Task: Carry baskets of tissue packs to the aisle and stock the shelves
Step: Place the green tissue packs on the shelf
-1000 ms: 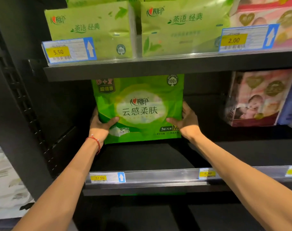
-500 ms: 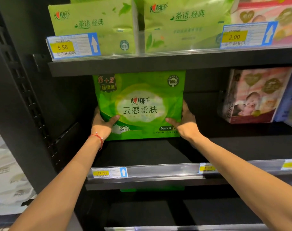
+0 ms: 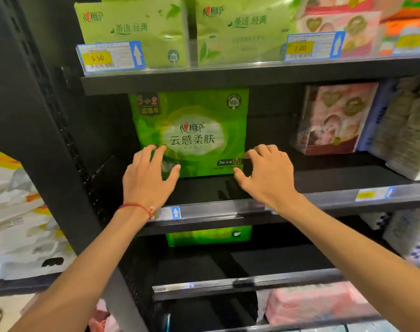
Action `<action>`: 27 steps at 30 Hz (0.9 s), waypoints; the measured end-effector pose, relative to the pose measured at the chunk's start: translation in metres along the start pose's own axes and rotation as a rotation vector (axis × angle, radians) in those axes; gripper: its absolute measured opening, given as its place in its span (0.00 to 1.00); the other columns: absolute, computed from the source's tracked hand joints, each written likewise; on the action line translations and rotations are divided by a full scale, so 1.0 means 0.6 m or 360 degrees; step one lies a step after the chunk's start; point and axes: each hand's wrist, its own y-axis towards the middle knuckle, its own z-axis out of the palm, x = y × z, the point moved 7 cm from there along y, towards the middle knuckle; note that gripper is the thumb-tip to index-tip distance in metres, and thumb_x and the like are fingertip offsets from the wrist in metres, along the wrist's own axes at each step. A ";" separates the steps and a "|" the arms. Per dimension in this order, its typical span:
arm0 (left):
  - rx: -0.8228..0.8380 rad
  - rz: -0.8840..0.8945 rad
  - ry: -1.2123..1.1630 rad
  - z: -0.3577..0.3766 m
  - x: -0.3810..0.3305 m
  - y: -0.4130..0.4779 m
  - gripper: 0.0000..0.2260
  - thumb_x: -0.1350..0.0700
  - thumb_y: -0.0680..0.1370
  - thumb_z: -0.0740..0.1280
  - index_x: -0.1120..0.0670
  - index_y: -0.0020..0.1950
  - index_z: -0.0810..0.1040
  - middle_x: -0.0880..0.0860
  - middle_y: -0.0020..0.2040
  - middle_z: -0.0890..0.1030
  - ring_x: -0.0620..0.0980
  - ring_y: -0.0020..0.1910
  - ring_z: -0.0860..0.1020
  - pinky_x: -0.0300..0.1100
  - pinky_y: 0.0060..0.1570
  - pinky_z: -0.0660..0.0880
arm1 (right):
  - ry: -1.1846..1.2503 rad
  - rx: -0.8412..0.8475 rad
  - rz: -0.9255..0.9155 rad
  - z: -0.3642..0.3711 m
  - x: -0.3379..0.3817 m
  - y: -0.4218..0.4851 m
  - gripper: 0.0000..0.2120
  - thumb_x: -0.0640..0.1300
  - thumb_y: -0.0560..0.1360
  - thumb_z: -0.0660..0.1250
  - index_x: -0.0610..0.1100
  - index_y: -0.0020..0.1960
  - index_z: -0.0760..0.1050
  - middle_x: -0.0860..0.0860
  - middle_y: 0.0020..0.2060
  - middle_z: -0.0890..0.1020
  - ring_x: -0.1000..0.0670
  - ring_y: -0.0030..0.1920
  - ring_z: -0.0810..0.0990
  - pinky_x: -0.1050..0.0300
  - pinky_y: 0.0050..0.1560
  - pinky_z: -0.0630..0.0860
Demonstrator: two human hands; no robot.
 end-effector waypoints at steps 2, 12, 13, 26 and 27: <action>-0.0009 0.0182 0.0103 -0.018 -0.029 -0.027 0.26 0.38 0.80 0.63 0.52 0.71 0.75 0.53 0.68 0.75 0.56 0.67 0.72 0.54 0.57 0.76 | -0.0037 -0.0006 -0.0041 -0.018 0.007 -0.029 0.28 0.66 0.75 0.59 0.46 0.57 0.84 0.48 0.52 0.83 0.42 0.55 0.78 0.46 0.53 0.73; 0.0208 0.0533 0.0293 -0.060 -0.143 -0.194 0.27 0.34 0.78 0.59 0.51 0.67 0.78 0.53 0.67 0.77 0.56 0.64 0.74 0.52 0.55 0.73 | 0.0030 -0.0105 -0.0105 -0.104 -0.003 -0.212 0.24 0.64 0.77 0.63 0.45 0.55 0.83 0.49 0.52 0.83 0.43 0.58 0.79 0.45 0.58 0.72; 0.0231 0.0551 0.0309 -0.061 -0.156 -0.210 0.27 0.34 0.78 0.60 0.51 0.66 0.78 0.54 0.67 0.77 0.57 0.64 0.74 0.53 0.55 0.72 | 0.0036 -0.0110 -0.0102 -0.109 -0.008 -0.232 0.23 0.64 0.77 0.64 0.45 0.54 0.83 0.48 0.53 0.83 0.42 0.58 0.79 0.45 0.59 0.72; 0.0595 0.0757 0.0153 -0.045 -0.348 -0.431 0.28 0.34 0.79 0.57 0.51 0.69 0.76 0.52 0.69 0.76 0.56 0.66 0.73 0.53 0.57 0.70 | -0.0003 0.0165 0.0044 -0.157 -0.114 -0.534 0.20 0.60 0.77 0.66 0.45 0.52 0.84 0.47 0.52 0.84 0.41 0.59 0.79 0.44 0.62 0.71; 0.0635 0.0781 0.0127 -0.040 -0.358 -0.445 0.28 0.33 0.79 0.56 0.50 0.69 0.76 0.52 0.69 0.75 0.56 0.67 0.72 0.53 0.58 0.70 | -0.0013 0.0192 0.0092 -0.161 -0.121 -0.556 0.20 0.60 0.77 0.66 0.45 0.52 0.84 0.47 0.52 0.84 0.40 0.60 0.79 0.43 0.62 0.72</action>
